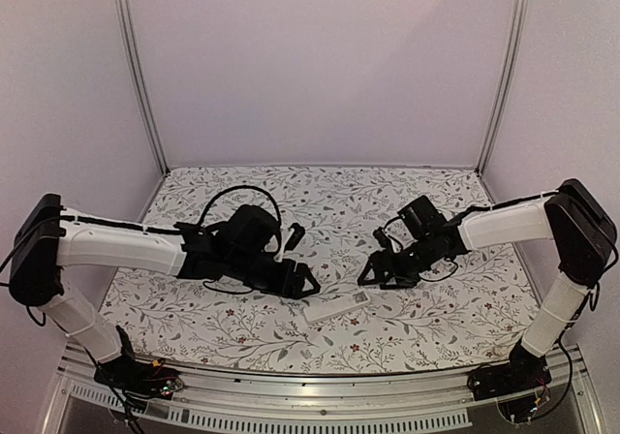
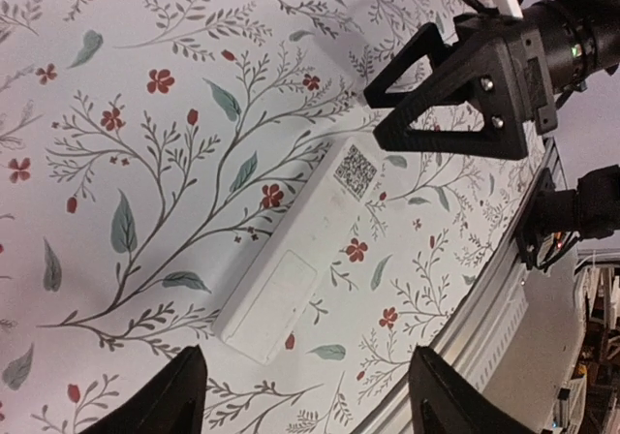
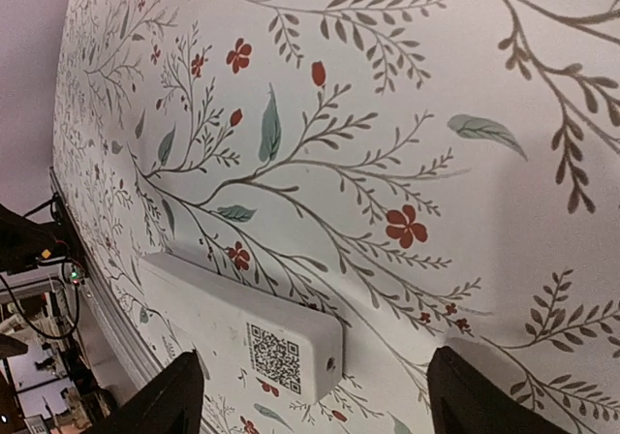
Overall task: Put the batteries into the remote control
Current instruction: Press the battery cover on the remote control, then pick up the remote control from the center of the board, then pass from the left arm to the right, then place the remote control at the center of the board.
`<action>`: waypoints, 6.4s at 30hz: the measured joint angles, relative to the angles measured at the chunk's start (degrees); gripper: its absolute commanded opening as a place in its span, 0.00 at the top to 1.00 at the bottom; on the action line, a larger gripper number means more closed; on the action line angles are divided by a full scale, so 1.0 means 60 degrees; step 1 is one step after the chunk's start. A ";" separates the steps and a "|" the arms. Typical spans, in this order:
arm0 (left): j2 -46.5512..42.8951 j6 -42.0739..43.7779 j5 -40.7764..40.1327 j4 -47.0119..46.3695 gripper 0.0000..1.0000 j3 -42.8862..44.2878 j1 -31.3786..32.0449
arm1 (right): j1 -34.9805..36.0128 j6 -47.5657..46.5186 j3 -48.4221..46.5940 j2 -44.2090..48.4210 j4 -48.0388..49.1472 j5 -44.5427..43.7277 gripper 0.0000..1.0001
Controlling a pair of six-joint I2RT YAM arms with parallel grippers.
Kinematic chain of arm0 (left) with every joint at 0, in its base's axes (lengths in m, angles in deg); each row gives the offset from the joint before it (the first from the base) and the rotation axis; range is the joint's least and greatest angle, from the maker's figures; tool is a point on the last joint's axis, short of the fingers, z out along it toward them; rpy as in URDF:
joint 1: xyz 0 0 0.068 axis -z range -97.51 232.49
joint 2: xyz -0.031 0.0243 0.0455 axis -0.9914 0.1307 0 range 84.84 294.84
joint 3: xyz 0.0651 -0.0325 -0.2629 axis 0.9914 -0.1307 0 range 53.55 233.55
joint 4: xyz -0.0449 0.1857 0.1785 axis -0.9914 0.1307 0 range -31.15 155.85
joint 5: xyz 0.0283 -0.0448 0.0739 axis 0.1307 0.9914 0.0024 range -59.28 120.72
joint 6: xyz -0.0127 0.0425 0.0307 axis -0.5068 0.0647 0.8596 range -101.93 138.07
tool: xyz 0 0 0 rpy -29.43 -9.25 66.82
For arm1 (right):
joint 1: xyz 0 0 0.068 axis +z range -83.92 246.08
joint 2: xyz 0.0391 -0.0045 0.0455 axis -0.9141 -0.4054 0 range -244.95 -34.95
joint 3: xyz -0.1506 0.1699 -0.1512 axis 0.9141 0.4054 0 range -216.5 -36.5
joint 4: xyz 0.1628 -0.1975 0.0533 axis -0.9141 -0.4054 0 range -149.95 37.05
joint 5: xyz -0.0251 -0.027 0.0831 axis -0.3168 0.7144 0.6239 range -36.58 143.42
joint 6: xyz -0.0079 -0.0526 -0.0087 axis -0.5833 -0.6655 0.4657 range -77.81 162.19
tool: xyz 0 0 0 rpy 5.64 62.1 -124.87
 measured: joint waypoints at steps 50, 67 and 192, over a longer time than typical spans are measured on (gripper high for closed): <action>0.4936 0.7355 -0.1847 0.3508 0.61 0.4951 0.1220 | -0.0648 -0.1657 0.1770 0.8113 -0.0849 -0.2656 0.01; 0.1832 0.5679 0.0525 0.0029 0.88 0.2040 0.0226 | -0.0929 -0.1621 0.1621 0.7646 -0.0535 -0.0918 0.07; -0.4288 0.1639 -0.3049 -0.1428 0.00 -0.2328 -0.2029 | 0.2051 -0.2699 -0.6619 -0.2823 -0.7063 -0.4186 0.22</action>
